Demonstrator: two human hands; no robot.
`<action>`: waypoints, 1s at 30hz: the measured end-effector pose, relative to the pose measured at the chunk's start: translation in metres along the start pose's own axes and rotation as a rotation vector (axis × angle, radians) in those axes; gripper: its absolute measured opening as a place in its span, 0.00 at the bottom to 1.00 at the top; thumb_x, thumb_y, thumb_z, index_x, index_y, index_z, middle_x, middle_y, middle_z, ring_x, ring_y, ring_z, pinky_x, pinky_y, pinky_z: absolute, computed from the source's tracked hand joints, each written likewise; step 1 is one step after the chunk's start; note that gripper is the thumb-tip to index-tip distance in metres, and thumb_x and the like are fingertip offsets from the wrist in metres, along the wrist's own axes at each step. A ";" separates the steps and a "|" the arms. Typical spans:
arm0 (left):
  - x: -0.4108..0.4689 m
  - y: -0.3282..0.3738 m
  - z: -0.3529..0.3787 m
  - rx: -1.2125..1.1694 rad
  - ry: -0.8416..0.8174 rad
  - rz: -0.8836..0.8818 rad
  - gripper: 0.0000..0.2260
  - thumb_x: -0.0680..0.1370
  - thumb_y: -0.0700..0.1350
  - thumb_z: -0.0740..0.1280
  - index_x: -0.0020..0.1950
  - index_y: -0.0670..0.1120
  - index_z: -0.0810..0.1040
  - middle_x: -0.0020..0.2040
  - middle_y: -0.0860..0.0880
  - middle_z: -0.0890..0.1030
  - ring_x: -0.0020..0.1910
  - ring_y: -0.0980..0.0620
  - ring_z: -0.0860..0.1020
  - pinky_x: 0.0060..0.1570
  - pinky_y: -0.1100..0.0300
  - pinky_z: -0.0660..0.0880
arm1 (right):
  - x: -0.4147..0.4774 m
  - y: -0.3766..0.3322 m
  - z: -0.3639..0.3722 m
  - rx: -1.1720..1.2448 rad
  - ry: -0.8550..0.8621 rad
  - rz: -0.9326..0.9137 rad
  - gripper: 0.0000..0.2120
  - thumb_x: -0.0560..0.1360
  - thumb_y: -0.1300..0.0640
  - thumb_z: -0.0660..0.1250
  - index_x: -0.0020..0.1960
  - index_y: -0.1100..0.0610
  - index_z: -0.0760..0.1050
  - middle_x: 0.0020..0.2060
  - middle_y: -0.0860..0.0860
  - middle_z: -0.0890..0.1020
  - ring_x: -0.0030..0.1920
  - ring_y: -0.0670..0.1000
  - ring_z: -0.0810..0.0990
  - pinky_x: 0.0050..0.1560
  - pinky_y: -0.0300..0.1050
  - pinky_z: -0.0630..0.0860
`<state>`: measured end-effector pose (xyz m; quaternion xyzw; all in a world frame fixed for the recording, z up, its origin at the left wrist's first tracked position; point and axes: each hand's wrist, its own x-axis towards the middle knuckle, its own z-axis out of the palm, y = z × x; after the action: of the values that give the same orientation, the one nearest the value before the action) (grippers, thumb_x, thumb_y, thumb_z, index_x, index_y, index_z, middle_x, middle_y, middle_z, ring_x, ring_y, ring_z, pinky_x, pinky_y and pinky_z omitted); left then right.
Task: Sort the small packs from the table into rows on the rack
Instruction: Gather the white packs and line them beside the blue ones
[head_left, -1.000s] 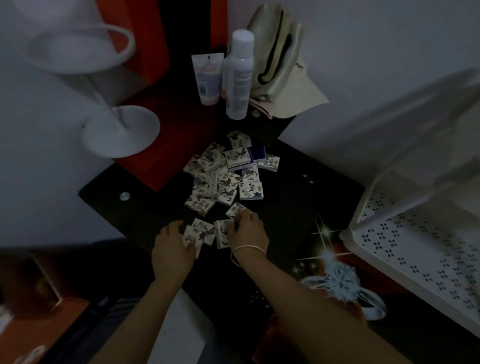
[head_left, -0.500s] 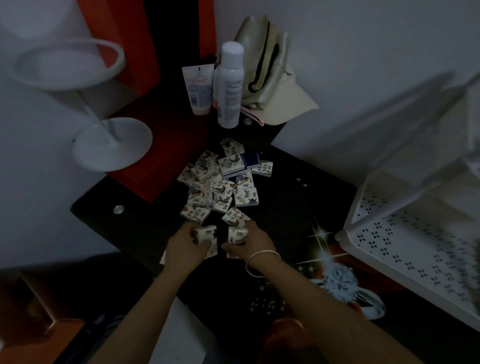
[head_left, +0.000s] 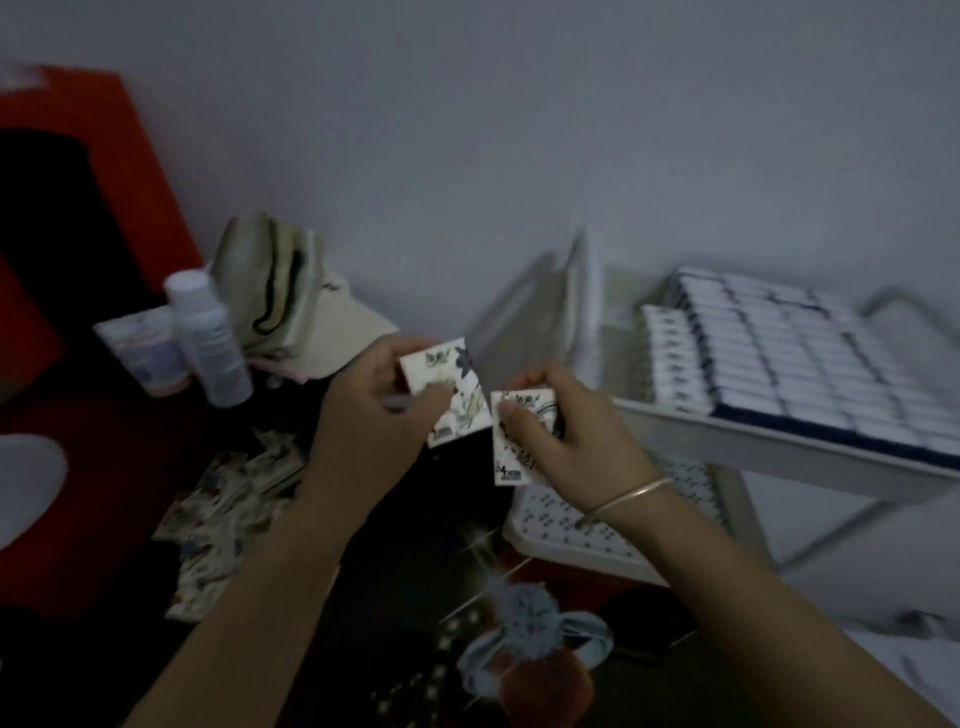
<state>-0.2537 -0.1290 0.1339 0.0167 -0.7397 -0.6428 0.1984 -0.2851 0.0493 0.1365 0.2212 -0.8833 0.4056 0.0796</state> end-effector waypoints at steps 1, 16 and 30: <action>0.011 0.016 0.013 -0.026 0.002 0.056 0.14 0.73 0.34 0.71 0.48 0.53 0.78 0.43 0.54 0.84 0.39 0.60 0.82 0.38 0.65 0.78 | 0.002 -0.001 -0.021 -0.020 0.053 -0.014 0.07 0.76 0.49 0.65 0.49 0.52 0.74 0.29 0.45 0.77 0.29 0.42 0.76 0.30 0.31 0.65; 0.163 0.049 0.236 0.829 -0.347 0.355 0.13 0.73 0.36 0.66 0.55 0.43 0.70 0.50 0.42 0.79 0.44 0.43 0.77 0.38 0.54 0.72 | 0.060 0.094 -0.176 -0.095 0.377 0.344 0.07 0.74 0.52 0.63 0.45 0.55 0.75 0.35 0.48 0.81 0.36 0.48 0.77 0.36 0.44 0.71; 0.171 0.042 0.252 0.810 -0.751 -0.049 0.21 0.74 0.31 0.60 0.63 0.45 0.79 0.63 0.46 0.78 0.60 0.45 0.77 0.59 0.53 0.76 | 0.146 0.145 -0.168 0.070 0.502 0.482 0.20 0.65 0.37 0.65 0.50 0.49 0.71 0.43 0.49 0.82 0.43 0.55 0.83 0.47 0.57 0.80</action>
<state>-0.4805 0.0687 0.1965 -0.1218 -0.9472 -0.2730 -0.1164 -0.4874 0.2109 0.1948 -0.0978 -0.8487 0.4844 0.1887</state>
